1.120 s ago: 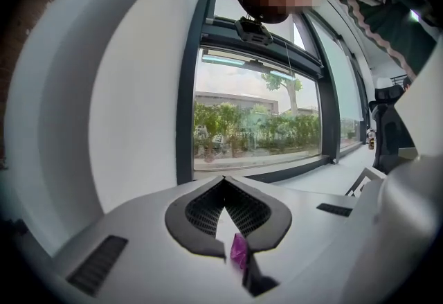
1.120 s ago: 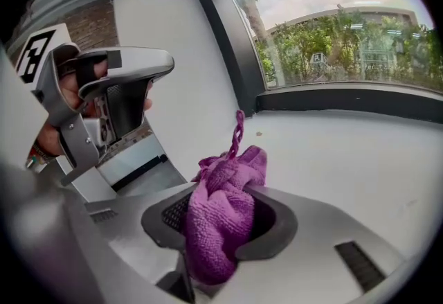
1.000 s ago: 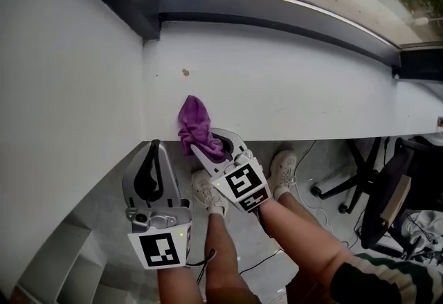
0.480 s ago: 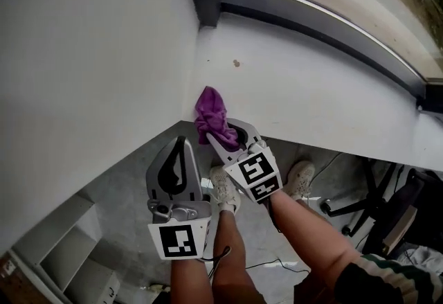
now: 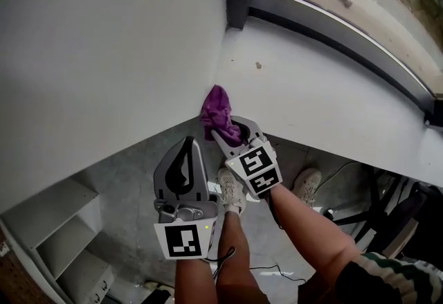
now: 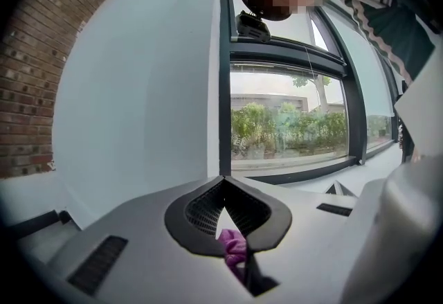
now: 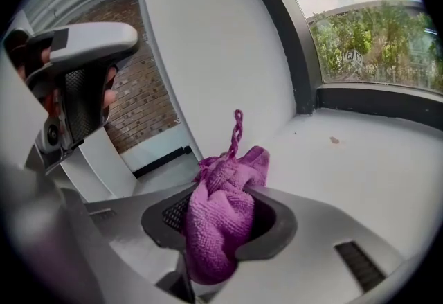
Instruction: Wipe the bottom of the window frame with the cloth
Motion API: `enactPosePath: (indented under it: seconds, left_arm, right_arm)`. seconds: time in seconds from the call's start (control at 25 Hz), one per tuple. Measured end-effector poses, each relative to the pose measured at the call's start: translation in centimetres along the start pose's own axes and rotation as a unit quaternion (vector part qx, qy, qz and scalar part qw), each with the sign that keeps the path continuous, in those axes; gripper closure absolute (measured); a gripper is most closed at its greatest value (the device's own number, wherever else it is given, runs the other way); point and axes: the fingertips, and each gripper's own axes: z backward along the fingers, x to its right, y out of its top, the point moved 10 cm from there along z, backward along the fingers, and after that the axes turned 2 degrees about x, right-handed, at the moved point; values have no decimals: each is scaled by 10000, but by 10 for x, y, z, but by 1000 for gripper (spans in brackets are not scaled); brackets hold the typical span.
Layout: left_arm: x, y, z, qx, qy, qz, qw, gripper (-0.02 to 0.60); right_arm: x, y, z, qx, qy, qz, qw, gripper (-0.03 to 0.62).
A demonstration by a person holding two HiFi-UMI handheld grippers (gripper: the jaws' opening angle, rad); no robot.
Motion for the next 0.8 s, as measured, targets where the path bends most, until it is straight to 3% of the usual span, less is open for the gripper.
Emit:
enactPosePath:
  seconds: [0.36, 0.8]
  left_arm:
    - [13, 1, -9, 54, -86, 54, 9999, 575]
    - [27, 15, -35, 109, -168, 10, 9998, 575]
  right_arm:
    - [13, 24, 4, 159, 1, -13, 9999, 444]
    - [64, 55, -1, 218, -240, 198, 9993, 444]
